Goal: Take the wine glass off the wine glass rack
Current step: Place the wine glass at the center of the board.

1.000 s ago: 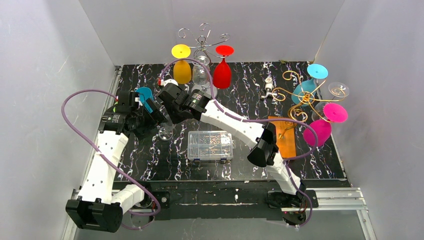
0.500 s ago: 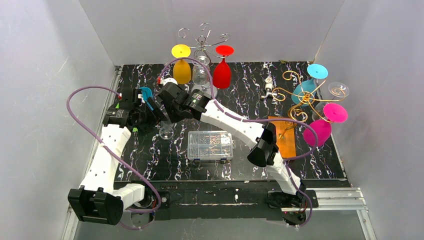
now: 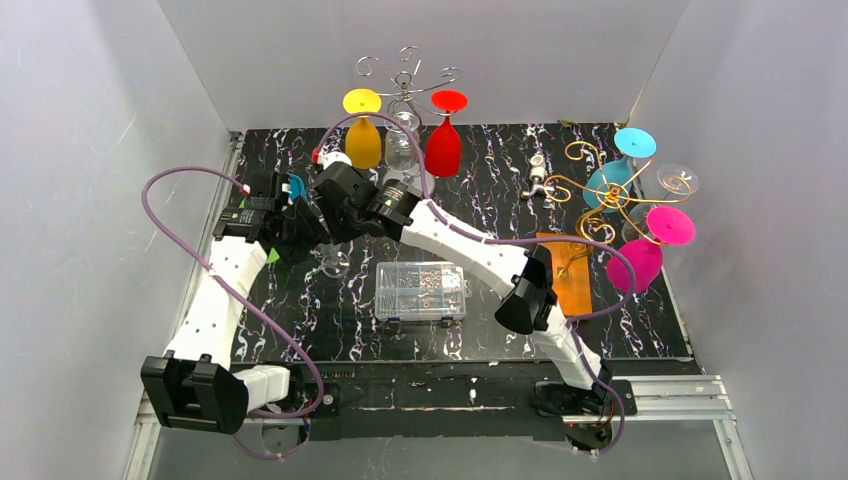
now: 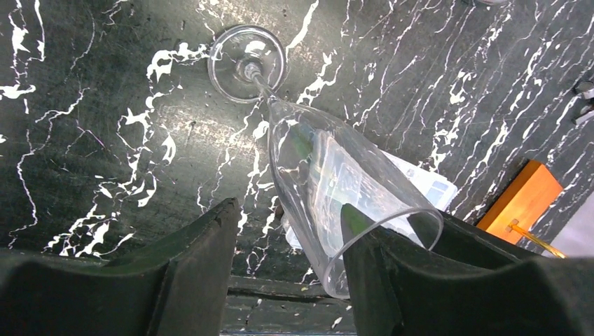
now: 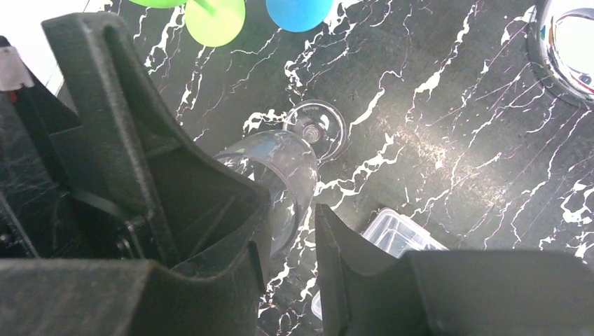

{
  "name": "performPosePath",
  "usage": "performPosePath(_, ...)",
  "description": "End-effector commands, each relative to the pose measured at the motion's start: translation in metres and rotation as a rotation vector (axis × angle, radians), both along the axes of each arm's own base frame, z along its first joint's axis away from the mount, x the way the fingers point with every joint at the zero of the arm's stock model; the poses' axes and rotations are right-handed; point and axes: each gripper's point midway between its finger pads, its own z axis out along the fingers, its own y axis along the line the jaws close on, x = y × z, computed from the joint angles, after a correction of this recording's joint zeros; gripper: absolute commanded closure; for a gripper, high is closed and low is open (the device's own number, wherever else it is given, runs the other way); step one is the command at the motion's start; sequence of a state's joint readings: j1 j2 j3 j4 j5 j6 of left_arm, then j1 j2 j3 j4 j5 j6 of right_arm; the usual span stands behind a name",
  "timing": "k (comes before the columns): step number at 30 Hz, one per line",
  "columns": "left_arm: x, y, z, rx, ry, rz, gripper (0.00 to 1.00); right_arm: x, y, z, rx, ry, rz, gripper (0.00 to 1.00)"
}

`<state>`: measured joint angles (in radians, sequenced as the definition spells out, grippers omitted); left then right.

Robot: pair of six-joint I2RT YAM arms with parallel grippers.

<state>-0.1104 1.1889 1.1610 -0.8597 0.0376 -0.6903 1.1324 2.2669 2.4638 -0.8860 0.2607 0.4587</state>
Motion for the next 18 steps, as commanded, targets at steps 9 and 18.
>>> performPosePath(9,0.011,0.015,0.005,0.084,0.006,0.018,0.48,0.001,-0.008,0.072,0.152,-0.079,-0.015,0.52)
performPosePath(18,0.024,0.013,0.014,0.085,-0.007,0.003,0.48,0.003,-0.021,0.096,0.179,-0.120,-0.034,0.47)
